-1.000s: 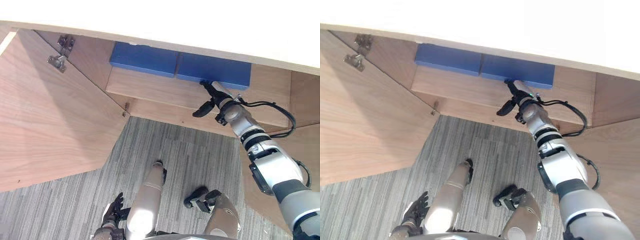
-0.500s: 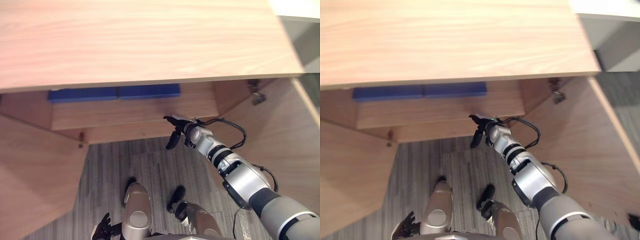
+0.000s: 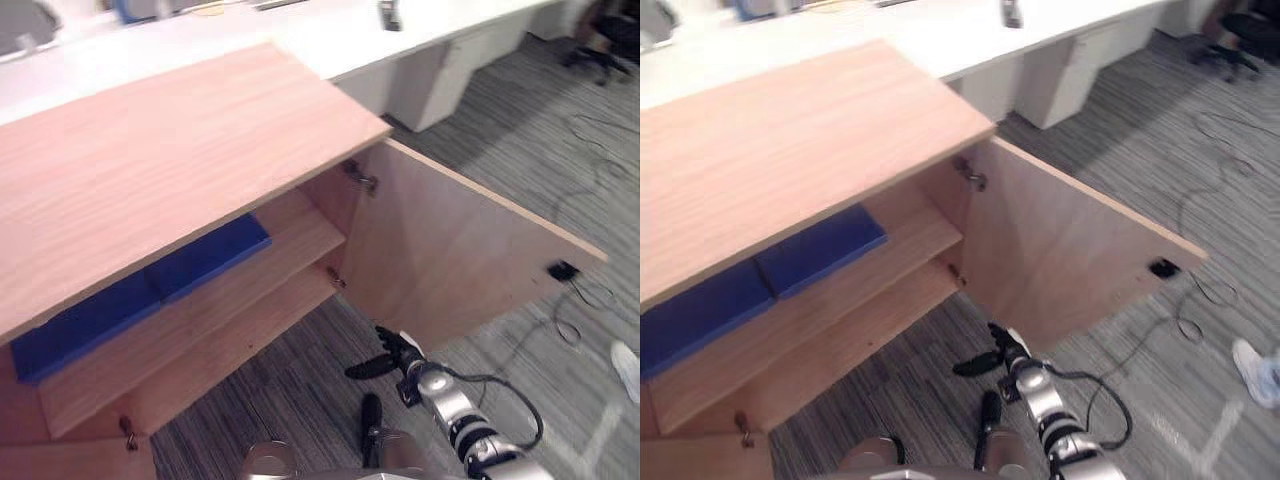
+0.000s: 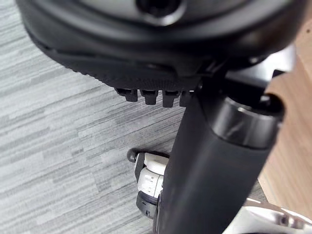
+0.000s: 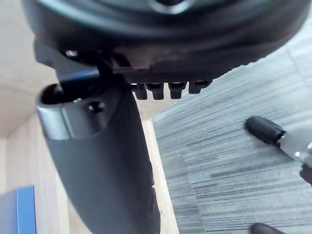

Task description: Walk over to the cabinet, pick up the folder, carry it to the office cabinet, place the folder inside the office cabinet, then close the office cabinet door

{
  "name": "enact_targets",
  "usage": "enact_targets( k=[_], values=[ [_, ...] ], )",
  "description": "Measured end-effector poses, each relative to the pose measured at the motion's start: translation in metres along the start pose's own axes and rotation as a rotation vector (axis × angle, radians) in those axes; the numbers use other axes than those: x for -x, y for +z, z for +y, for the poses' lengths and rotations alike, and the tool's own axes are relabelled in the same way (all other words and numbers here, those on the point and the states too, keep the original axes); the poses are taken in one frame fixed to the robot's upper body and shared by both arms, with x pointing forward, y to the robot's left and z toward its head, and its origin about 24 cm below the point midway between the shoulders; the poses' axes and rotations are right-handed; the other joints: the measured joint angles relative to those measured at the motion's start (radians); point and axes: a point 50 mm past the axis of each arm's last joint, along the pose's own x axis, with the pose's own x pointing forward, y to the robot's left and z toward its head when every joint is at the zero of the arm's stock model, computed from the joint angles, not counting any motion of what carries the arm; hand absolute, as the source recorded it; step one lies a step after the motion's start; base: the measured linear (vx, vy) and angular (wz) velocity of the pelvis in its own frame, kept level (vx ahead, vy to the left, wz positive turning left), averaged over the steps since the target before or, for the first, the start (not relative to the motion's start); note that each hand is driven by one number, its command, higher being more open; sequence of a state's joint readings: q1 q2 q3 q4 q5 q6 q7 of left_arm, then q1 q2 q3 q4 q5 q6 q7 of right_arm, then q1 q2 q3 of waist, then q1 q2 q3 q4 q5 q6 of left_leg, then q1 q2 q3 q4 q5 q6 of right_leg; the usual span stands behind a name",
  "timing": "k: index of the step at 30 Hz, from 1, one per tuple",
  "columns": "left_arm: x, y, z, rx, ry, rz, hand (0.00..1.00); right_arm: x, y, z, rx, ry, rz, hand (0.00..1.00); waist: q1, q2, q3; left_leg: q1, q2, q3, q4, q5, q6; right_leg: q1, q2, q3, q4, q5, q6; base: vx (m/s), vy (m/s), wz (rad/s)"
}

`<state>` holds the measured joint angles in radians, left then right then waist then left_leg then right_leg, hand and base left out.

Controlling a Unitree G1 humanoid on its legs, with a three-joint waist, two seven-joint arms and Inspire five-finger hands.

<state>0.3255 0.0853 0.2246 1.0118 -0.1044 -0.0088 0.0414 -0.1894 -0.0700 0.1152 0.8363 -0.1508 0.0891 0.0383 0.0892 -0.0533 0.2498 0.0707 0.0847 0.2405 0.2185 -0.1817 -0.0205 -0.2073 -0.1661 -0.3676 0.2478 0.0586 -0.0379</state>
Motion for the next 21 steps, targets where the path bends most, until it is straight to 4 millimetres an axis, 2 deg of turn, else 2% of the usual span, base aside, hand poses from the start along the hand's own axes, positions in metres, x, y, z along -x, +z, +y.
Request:
enact_targets(
  k=[1,2,4,5,6,7,8,9,10,13,16,21],
  values=[
    [0.000,-0.001,-0.001,-0.003,-0.001,0.003,1.00,0.001,-0.004,-0.002,-0.021,-0.012,0.006,1.00,-0.003,0.007,-0.002,0.013,0.002,0.022,-0.004,0.004,-0.001,0.004,-0.029,-0.069,0.069,-0.056,-0.003,-0.21,-0.067,-1.21],
    [0.001,-0.004,-0.005,-0.007,-0.009,0.014,1.00,0.007,-0.011,-0.009,-0.083,-0.061,-0.004,1.00,-0.004,0.034,-0.015,0.022,0.025,0.076,-0.002,0.009,-0.007,0.019,-0.103,-0.176,0.247,-0.159,-0.005,-0.17,-0.076,-0.94],
    [0.001,-0.008,-0.005,-0.009,-0.007,0.030,1.00,0.010,-0.014,-0.013,-0.123,-0.090,-0.020,1.00,-0.006,0.037,-0.034,0.023,0.042,0.104,-0.010,0.019,-0.023,0.025,-0.150,-0.189,0.331,-0.198,0.011,-0.11,-0.134,-0.77],
    [0.002,-0.010,-0.003,-0.009,-0.001,0.037,1.00,0.013,-0.015,-0.016,-0.137,-0.118,-0.030,1.00,-0.010,0.027,-0.042,0.031,0.048,0.126,-0.020,0.030,-0.044,0.051,-0.194,-0.184,0.350,-0.228,0.053,-0.04,-0.247,-0.69],
    [0.002,-0.012,0.002,-0.013,0.013,0.040,1.00,0.016,-0.018,-0.018,-0.152,-0.137,-0.032,1.00,-0.012,0.002,-0.056,0.029,0.033,0.134,-0.028,0.033,-0.059,0.067,-0.205,-0.159,0.294,-0.260,0.131,-0.02,-0.342,-0.69],
    [0.002,-0.011,0.001,-0.019,0.015,0.047,1.00,0.019,-0.025,-0.026,-0.177,-0.184,-0.016,1.00,-0.015,0.019,-0.053,0.032,0.035,0.076,-0.057,0.029,-0.067,0.081,-0.145,-0.148,0.236,-0.253,0.114,-0.04,-0.287,-0.52],
    [0.002,-0.014,-0.002,-0.017,0.011,0.055,1.00,0.021,-0.030,-0.031,-0.191,-0.213,-0.002,1.00,-0.015,0.035,-0.061,0.032,0.034,0.042,-0.080,0.029,-0.067,0.088,-0.109,-0.144,0.193,-0.235,0.103,-0.07,-0.185,-0.64],
    [0.004,-0.019,-0.003,-0.014,0.010,0.068,1.00,0.024,-0.034,-0.039,-0.212,-0.265,0.008,1.00,-0.015,0.051,-0.071,0.031,0.031,0.017,-0.109,0.039,-0.061,0.087,-0.052,-0.130,0.133,-0.211,0.086,-0.07,-0.065,-0.83],
    [0.004,-0.019,-0.003,-0.012,0.014,0.067,1.00,0.026,-0.037,-0.044,-0.224,-0.303,0.010,1.00,-0.016,0.056,-0.075,0.032,0.040,0.010,-0.121,0.062,-0.057,0.076,-0.012,-0.110,0.113,-0.203,0.069,-0.05,-0.053,-0.77],
    [0.004,-0.018,-0.001,-0.024,0.027,0.066,1.00,0.034,-0.046,-0.052,-0.258,-0.373,0.023,1.00,-0.043,0.053,-0.076,0.032,0.069,0.018,-0.135,0.079,-0.074,0.069,0.031,-0.102,0.096,-0.202,0.042,0.00,-0.126,-0.28],
    [0.004,-0.017,-0.002,-0.034,0.030,0.065,1.00,0.040,-0.051,-0.058,-0.323,-0.433,0.025,1.00,-0.044,0.063,-0.083,0.029,0.085,0.017,-0.154,0.093,-0.085,0.070,0.063,-0.099,0.055,-0.181,0.024,0.01,-0.066,-0.13],
    [0.004,-0.015,-0.005,-0.067,0.019,0.058,1.00,0.041,-0.036,-0.069,-0.378,-0.497,-0.039,1.00,-0.037,0.077,-0.091,0.028,0.078,0.013,-0.173,0.107,-0.093,0.072,0.065,-0.103,0.030,-0.159,0.020,0.03,0.025,0.03]
  ],
)
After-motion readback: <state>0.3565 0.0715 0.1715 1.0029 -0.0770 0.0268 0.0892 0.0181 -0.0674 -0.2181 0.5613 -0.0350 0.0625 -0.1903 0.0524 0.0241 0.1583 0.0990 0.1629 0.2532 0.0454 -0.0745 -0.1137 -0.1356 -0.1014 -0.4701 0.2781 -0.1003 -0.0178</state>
